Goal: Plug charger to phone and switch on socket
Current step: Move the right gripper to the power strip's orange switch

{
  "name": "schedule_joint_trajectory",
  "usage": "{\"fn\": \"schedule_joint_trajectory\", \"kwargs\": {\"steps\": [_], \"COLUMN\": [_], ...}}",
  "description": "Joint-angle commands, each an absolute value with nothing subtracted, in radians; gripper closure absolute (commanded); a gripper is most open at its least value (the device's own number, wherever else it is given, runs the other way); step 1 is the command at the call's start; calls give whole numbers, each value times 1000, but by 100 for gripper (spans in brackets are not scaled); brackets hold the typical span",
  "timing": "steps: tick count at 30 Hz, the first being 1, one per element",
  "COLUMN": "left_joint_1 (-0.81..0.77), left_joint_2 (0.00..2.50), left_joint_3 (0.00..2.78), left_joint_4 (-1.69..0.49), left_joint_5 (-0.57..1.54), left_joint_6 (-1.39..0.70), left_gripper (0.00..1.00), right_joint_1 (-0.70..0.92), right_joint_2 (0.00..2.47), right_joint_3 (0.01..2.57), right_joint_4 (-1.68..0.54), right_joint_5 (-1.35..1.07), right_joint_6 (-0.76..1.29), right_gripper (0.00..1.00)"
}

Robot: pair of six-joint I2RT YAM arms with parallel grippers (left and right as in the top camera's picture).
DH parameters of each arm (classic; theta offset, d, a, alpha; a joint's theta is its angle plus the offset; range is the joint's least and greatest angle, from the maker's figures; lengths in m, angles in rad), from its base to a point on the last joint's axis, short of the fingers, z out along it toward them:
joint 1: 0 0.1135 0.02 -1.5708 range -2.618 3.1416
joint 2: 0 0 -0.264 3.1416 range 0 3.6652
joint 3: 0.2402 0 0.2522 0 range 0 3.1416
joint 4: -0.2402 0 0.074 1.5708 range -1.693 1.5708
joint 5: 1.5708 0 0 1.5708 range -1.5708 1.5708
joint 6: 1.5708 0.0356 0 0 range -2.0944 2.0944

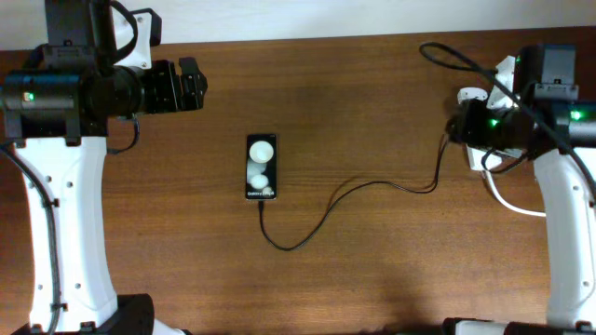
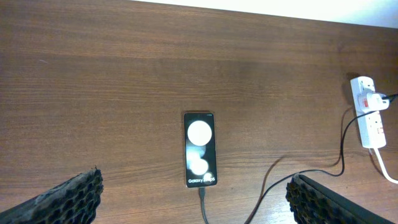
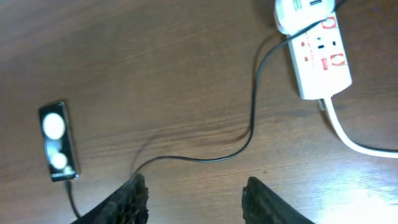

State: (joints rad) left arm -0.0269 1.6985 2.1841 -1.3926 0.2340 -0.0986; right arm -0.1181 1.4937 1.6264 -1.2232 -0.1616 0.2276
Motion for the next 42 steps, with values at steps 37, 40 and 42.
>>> {"fn": "schedule_joint_trajectory", "kwargs": {"steps": [37, 40, 42], "left_joint_1": [-30, -30, -30], "left_joint_2": [1677, 1677, 1677], "left_joint_3": [2182, 2182, 2182], "left_joint_4": [-1394, -1394, -1394], "left_joint_5": [228, 228, 228], "left_joint_6": [-101, -101, -101], "left_gripper": [1, 1, 1], "right_joint_1": [-577, -577, -577], "right_joint_2": [1937, 1940, 1941], "right_joint_3": [1769, 1768, 1768], "right_joint_4": [-885, -865, -855], "right_joint_5": [-434, -434, -419], "right_joint_6": [165, 164, 164], "right_gripper": [96, 96, 96]}}
